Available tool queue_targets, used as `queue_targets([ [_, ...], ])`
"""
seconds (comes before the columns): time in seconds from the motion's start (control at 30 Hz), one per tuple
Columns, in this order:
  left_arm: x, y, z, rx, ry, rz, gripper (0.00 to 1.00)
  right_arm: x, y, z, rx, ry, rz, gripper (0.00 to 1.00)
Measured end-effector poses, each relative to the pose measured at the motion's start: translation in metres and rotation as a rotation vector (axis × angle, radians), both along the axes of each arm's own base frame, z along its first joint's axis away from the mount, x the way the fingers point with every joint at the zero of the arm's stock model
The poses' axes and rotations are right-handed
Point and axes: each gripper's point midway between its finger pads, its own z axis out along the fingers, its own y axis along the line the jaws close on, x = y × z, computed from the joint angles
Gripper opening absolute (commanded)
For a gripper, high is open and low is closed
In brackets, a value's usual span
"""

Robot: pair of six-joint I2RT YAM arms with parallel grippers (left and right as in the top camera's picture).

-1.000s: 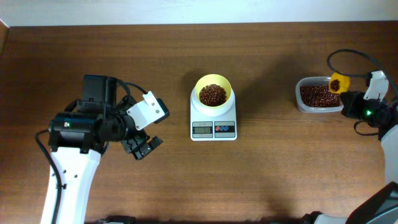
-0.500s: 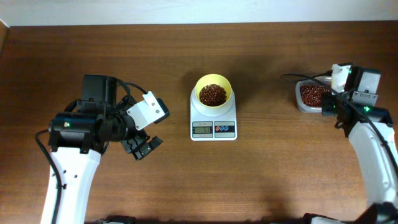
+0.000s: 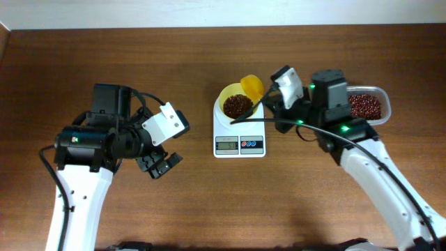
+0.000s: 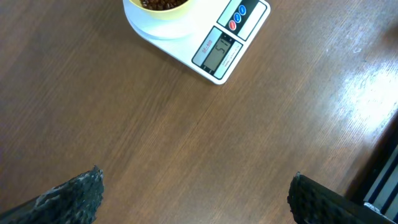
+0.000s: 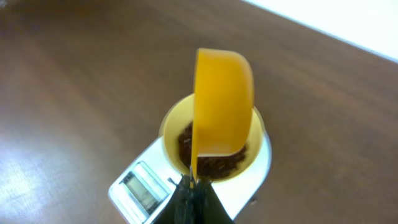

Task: Scoop item into bowl and weigh 50g on scale
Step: 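Hold the scoop over the bowl and pour beans gradually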

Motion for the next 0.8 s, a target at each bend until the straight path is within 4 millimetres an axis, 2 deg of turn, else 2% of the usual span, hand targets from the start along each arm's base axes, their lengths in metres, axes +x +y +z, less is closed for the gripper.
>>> queue_targets([
  [0.03, 0.000, 0.000, 0.000, 0.000, 0.000, 0.000, 0.99, 0.008, 0.007, -0.006, -0.022, -0.022, -0.006, 0.04],
  [0.1, 0.000, 0.000, 0.000, 0.000, 0.001, 0.000, 0.99, 0.015, 0.015, -0.032, -0.071, 0.000, -0.008, 0.04],
  [0.27, 0.000, 0.000, 0.000, 0.000, 0.002, 0.000, 0.99, 0.034, 0.015, -0.064, -0.131, -0.004, -0.024, 0.04],
  [0.57, 0.000, 0.000, 0.000, 0.000, 0.002, 0.000, 0.99, 0.027, 0.016, -0.082, -0.201, 0.028, -0.022, 0.04],
  [0.7, 0.000, 0.000, 0.000, 0.000, 0.002, 0.000, 0.99, 0.027, 0.016, -0.084, -0.207, 0.028, -0.024, 0.04],
  [0.8, 0.000, 0.000, 0.000, 0.000, 0.002, 0.000, 0.99, 0.021, 0.026, -0.088, -0.251, 0.007, 0.022, 0.04],
])
